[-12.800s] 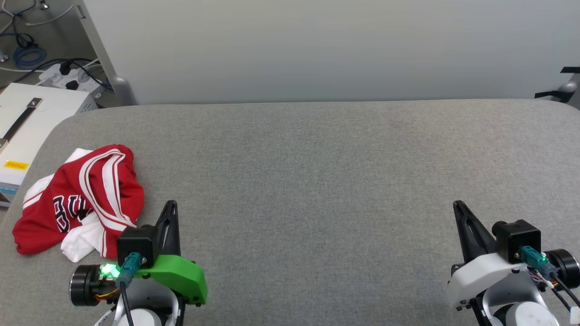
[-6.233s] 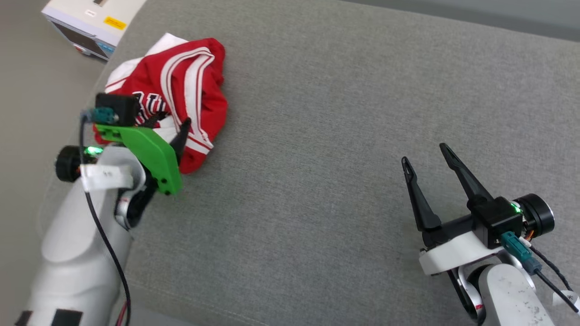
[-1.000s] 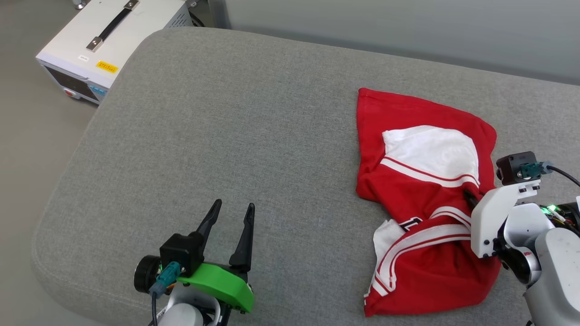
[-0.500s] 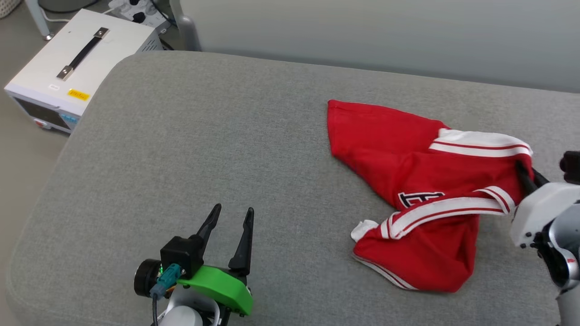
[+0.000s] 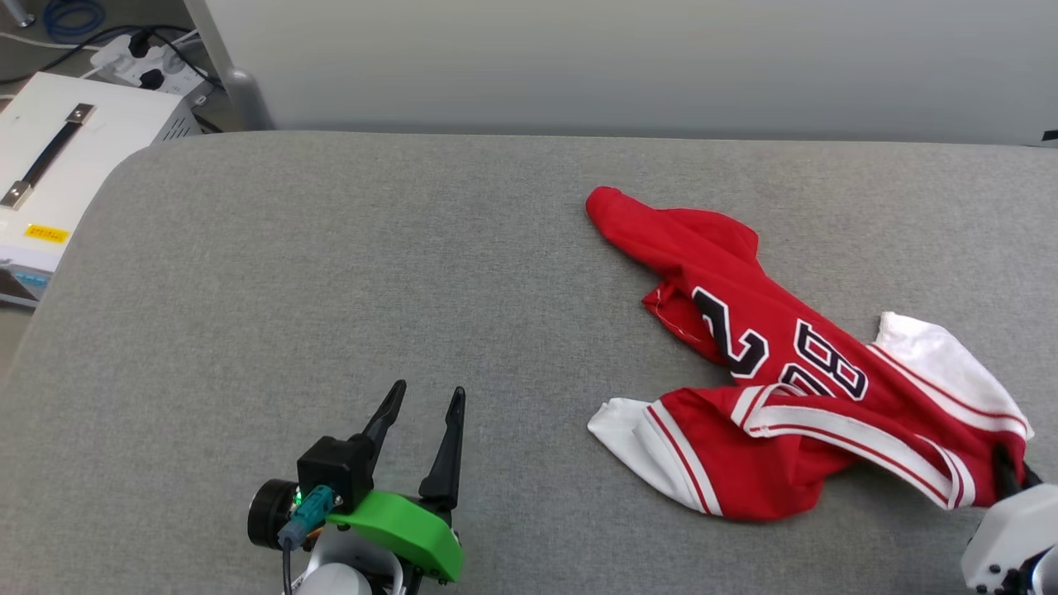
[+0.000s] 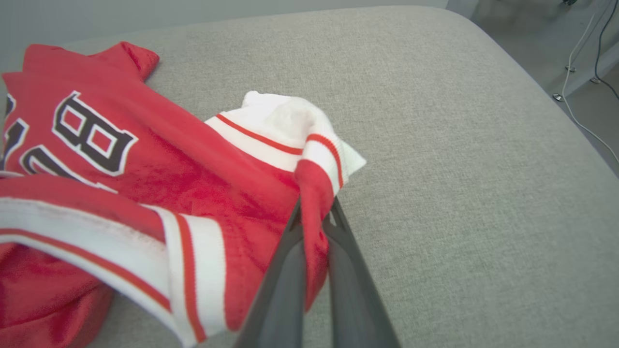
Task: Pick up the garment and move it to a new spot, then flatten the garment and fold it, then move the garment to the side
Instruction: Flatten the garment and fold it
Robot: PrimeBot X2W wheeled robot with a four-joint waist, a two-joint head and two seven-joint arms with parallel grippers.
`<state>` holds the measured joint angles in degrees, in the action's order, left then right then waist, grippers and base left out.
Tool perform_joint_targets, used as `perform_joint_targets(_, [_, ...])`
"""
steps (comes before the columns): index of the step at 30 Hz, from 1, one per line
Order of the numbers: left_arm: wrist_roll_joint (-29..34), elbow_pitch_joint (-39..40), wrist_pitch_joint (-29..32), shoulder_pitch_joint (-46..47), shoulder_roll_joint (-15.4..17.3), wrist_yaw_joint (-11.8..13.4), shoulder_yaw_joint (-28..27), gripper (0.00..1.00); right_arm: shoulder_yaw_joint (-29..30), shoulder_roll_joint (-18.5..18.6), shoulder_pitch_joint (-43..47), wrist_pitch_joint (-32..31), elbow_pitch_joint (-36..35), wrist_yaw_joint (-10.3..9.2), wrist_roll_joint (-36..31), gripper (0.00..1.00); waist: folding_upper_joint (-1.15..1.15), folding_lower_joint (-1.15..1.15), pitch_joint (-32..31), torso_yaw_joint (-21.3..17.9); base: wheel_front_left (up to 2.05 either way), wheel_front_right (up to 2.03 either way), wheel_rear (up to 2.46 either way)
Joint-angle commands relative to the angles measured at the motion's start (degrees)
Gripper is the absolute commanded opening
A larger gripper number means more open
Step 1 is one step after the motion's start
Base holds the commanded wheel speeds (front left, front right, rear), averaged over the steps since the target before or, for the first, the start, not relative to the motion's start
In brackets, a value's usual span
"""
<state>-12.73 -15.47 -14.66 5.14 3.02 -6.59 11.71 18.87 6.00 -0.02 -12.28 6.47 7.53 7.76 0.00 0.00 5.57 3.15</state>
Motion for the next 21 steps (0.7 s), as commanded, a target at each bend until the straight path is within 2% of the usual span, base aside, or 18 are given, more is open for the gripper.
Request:
perform_joint_targets(1, [0.08,-0.16,-0.34,-0.21,-0.13,-0.27,0.01,1.00,0.53,-0.53,1.43,0.56,0.28,-0.04,-0.50,0.00,0.00,0.00,-0.35,-0.85,0.00,0.00,0.00])
perform_joint_targets(8, [-0.12,-0.76,-0.34,-0.39,-0.13,-0.24,0.26,1.00,2.08,-2.24,4.68,1.54,4.16,-0.04,-0.91,0.00,0.00,0.00,-1.06,-1.61,0.00,0.00,0.00])
perform_joint_targets(9, [-0.21,-0.85,-0.34,-0.39,-0.13,-0.21,0.38,1.00,2.18,-2.35,4.65,1.91,4.96,-0.04,-1.17,0.60,0.00,0.00,-1.14,-1.68,0.00,0.00,0.00])
perform_joint_targets(10, [-0.28,-0.90,-0.34,-0.37,-0.14,-0.19,0.51,1.00,2.34,-2.41,4.43,2.52,5.49,-0.04,-1.44,0.96,0.00,0.00,-1.19,-1.73,0.00,0.00,0.00])
perform_joint_targets(11, [-0.38,-0.97,-0.34,-0.29,-0.14,-0.16,0.69,1.00,2.20,-2.47,4.02,3.31,6.07,-0.04,-1.71,1.00,0.00,0.00,-1.22,-1.77,0.00,0.00,0.00])
perform_joint_targets(15, [-1.25,-1.04,-0.34,0.18,-0.14,-0.18,1.49,1.00,0.56,-2.35,1.57,8.58,5.21,-0.04,-1.13,1.00,0.00,0.00,-1.53,-1.94,0.00,0.00,0.00])
perform_joint_targets(21, [-3.74,-1.33,-0.34,0.85,-0.14,-0.09,3.43,1.00,-3.14,0.23,-0.59,15.70,-0.40,-0.04,-0.30,1.00,0.00,0.00,-1.85,-2.64,0.00,0.00,0.00])
